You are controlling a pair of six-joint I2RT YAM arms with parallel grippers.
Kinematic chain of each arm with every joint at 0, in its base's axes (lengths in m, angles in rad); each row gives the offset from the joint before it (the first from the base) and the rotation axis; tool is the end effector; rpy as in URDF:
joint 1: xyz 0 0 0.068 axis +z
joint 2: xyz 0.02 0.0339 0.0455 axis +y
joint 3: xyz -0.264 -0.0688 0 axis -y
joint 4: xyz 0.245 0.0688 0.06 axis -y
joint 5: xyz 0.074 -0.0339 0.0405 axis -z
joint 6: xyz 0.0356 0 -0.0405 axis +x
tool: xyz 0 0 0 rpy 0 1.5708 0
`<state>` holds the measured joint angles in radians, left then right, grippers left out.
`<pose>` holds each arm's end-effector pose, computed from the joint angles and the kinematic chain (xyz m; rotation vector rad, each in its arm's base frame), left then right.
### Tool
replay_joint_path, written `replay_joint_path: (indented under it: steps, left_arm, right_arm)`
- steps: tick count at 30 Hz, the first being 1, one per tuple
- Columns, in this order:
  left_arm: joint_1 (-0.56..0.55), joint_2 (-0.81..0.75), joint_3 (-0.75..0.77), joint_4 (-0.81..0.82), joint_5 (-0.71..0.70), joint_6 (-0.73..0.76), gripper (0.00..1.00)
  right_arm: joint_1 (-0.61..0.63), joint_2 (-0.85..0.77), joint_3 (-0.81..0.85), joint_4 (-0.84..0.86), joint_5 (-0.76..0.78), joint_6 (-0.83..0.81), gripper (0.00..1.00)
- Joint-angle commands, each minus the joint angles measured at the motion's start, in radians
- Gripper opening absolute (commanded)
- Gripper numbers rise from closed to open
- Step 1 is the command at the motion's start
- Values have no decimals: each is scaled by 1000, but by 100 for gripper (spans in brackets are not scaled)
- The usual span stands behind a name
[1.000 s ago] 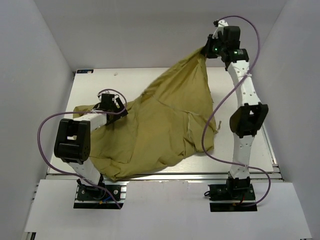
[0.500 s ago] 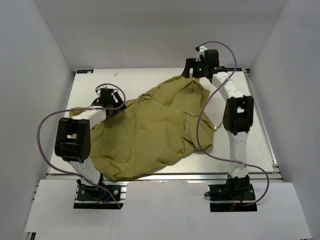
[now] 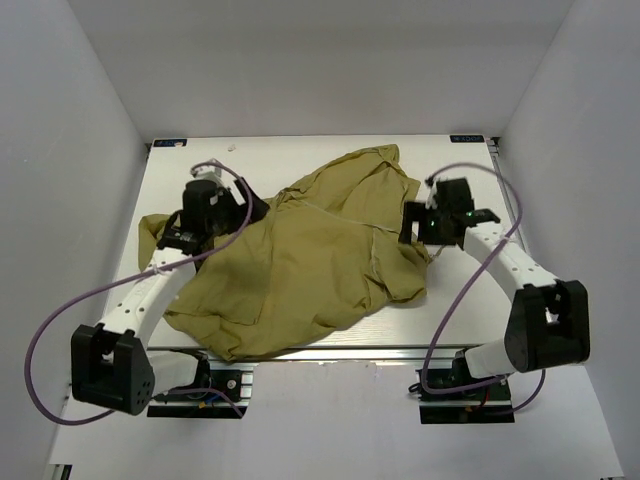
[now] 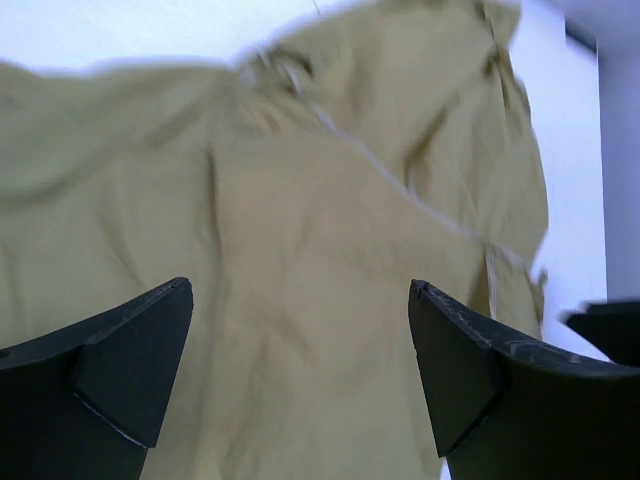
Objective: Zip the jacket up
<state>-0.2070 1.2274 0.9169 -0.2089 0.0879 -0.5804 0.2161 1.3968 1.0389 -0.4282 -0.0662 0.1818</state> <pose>0.2712 -0.0601 0.2900 -0.3433 2.1111 -0.5627 0.2946 0.0671 0.2664 -0.0731 2.3701 0.2709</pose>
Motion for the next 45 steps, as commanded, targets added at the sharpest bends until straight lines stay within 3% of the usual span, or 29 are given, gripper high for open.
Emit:
replay_joint_path:
  steps: [1, 7, 9, 12, 13, 14, 17, 24, 28, 31, 33, 35, 36, 41, 45]
  left_arm:
    - [-75, -54, -62, -67, 62, -6, 98]
    - [-117, -158, -136, -49, 116, -18, 98]
    - [-117, -175, -136, -58, 98, -18, 98]
    - [-117, -189, -119, -86, 82, -6, 98]
    - [-117, -190, -107, -87, 82, -1, 98]
    - [-117, -193, -102, -83, 85, 1, 98]
    - [-117, -201, -107, -54, 113, -2, 98]
    - [-117, -186, -90, -56, 118, -1, 98]
    - [-117, -198, -75, -96, 67, -6, 98]
    - [-117, -218, -64, -147, 24, -4, 98]
    - [-117, -227, -61, -168, -10, -9, 98]
    - [-117, -236, -62, -182, -22, -9, 98]
    - [-117, -235, -62, -182, -28, -9, 98]
    - [-118, -146, -30, -135, 47, 37, 98]
    - [-130, 20, 60, -77, 177, 112, 98]
  right_arm:
    - [3, 7, -100, 5, 3, 54, 89]
    - [3, 105, -138, -14, 17, 71, 89]
    - [3, 119, -139, -14, 6, 68, 83]
    - [6, 113, -116, -9, -88, 71, 33]
    - [11, 88, -109, -1, -124, 73, 7]
    - [15, 71, -103, 9, -151, 85, 0]
    - [77, 19, -48, 17, -221, 99, 0]
    - [431, 146, 173, 72, -190, 163, 0]
    - [534, 405, 373, 101, -210, 179, 0]
    - [577, 594, 616, 13, -236, 131, 3]
    - [585, 675, 766, -32, -254, 108, 41]
    - [583, 676, 806, -63, -238, 76, 65]
    - [583, 636, 796, -69, -219, 62, 89]
    - [496, 389, 528, -43, -144, 30, 89]
    - [347, 100, 154, -4, -192, -54, 89]
